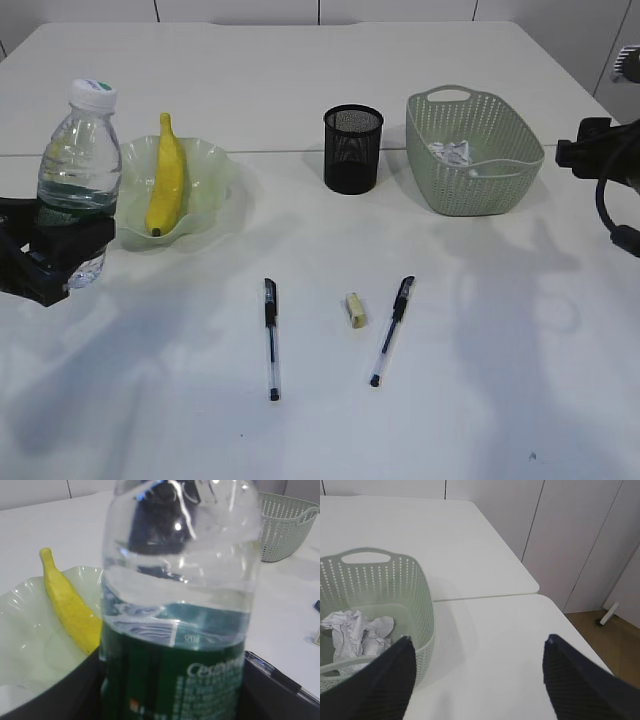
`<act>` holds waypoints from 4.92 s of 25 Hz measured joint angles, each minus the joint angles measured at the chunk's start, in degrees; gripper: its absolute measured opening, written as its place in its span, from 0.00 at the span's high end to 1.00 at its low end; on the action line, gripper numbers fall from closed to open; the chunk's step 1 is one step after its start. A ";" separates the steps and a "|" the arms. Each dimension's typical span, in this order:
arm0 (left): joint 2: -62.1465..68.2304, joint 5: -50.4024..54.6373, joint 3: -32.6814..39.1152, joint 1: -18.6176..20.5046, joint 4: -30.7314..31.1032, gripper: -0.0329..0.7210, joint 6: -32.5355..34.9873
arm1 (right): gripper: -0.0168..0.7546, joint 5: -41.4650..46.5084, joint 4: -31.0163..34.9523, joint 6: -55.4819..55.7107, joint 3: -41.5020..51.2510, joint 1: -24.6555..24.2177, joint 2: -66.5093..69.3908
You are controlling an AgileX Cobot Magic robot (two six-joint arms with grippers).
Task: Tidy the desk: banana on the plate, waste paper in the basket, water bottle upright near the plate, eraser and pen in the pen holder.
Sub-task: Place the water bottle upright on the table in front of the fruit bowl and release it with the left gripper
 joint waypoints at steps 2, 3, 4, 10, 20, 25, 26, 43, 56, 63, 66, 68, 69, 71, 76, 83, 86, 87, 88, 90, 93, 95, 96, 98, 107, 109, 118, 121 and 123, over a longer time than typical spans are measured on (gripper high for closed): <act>0.24 0.00 0.00 0.00 -0.13 0.43 -0.13 | 0.21 0.00 0.00 0.00 0.00 0.00 0.96; 0.72 -0.15 0.00 0.00 -0.13 0.43 -0.13 | 0.21 0.00 0.00 0.00 0.00 0.00 1.25; 1.47 -0.30 0.00 0.00 0.00 0.43 -0.37 | 0.21 0.00 0.00 0.00 0.00 0.00 1.50; 5.07 -0.05 0.00 -0.10 4.22 0.43 -1.22 | 0.21 -3.34 0.00 0.00 0.00 0.00 1.99; 5.38 0.03 -0.24 -5.64 3.77 0.43 -1.36 | 0.21 -5.35 -0.04 0.00 0.00 0.00 2.21; 5.38 0.03 -0.24 -7.02 1.10 0.43 -1.36 | 0.21 -5.61 -0.04 0.00 0.00 0.00 2.31; 5.38 0.03 -0.24 -7.02 0.93 0.43 -1.36 | 0.21 -5.71 -0.04 0.00 0.00 0.00 2.31; -3.28 -0.17 -0.24 -7.29 -2.24 0.43 -2.68 | 0.21 -7.27 -0.04 0.00 0.00 0.00 2.31; -3.28 -0.17 -0.24 -7.29 -6.38 0.43 -4.62 | 0.21 -7.39 0.06 0.00 0.00 0.00 2.31; -4.91 0.03 -0.24 -7.29 -1.72 0.43 -6.89 | 0.21 -7.39 1.31 0.00 0.00 0.00 2.31; -8.16 0.03 -0.24 -7.29 2.69 0.43 -7.12 | 0.21 -7.39 3.73 0.00 0.00 0.00 2.31; -11.17 0.03 -0.14 -6.88 3.68 0.43 -7.12 | 0.21 -7.50 5.34 0.00 0.00 0.00 2.31; -12.96 -0.09 -0.14 -6.44 4.27 0.43 -7.22 | 0.21 -7.50 5.99 0.00 0.00 0.00 2.31; -16.05 -0.43 0.34 -5.26 4.51 0.43 -7.33 | 0.21 -7.50 6.94 0.00 0.00 0.00 2.31; -21.64 0.33 3.37 -3.42 3.65 0.44 -7.58 | 0.21 -7.61 7.56 0.00 0.00 0.00 2.31; -24.03 7.06 4.19 -3.39 2.05 0.46 -7.58 | 0.21 -7.69 7.70 0.00 0.00 0.00 2.31; -24.03 8.27 4.19 -3.39 1.26 0.46 -7.58 | 0.21 -7.69 7.70 0.00 0.00 0.00 2.31; -24.03 8.39 4.19 -3.39 0.76 0.46 -7.58 | 0.21 -7.69 7.70 0.00 0.00 0.00 2.31; -24.03 8.39 4.19 -3.39 0.34 0.46 -7.58 | 0.21 -7.69 7.70 0.00 0.00 0.00 2.31; -24.03 8.62 4.19 -3.39 -0.80 0.46 -7.58 | 0.21 -7.69 7.74 0.00 0.00 0.00 2.31; -24.03 9.09 4.19 -3.39 -2.06 0.46 -7.58 | 0.21 -7.69 7.74 0.00 0.00 0.00 2.31; -24.03 9.31 4.19 -3.39 -2.41 0.46 -7.58 | 0.21 -7.69 7.74 0.00 0.00 0.00 2.31; -24.03 9.31 4.19 -3.39 -2.41 0.46 -7.58 | 0.21 -7.69 7.74 0.00 0.00 0.00 2.31; -24.03 9.55 4.19 -3.39 -2.50 0.46 -7.58 | 0.21 -7.69 7.74 0.00 0.00 0.00 2.31; -18.53 11.69 4.19 -3.39 -2.87 0.46 -9.24 | 0.21 -7.73 7.83 0.00 0.00 0.00 2.31; -16.29 9.71 4.19 -3.39 -2.99 0.46 -9.34 | 0.21 -7.73 7.83 0.00 0.00 0.00 2.31; -8.07 4.55 4.19 -3.39 -3.23 0.46 -9.38 | 0.21 -7.73 7.83 0.00 0.00 0.00 2.31; -5.83 2.66 4.19 -3.39 -3.23 0.46 -9.47 | 0.21 -7.73 7.83 0.00 0.00 0.00 2.31; -5.30 1.16 4.19 -3.39 -3.36 0.46 -9.47 | 0.21 -7.73 7.72 0.00 0.00 0.00 2.31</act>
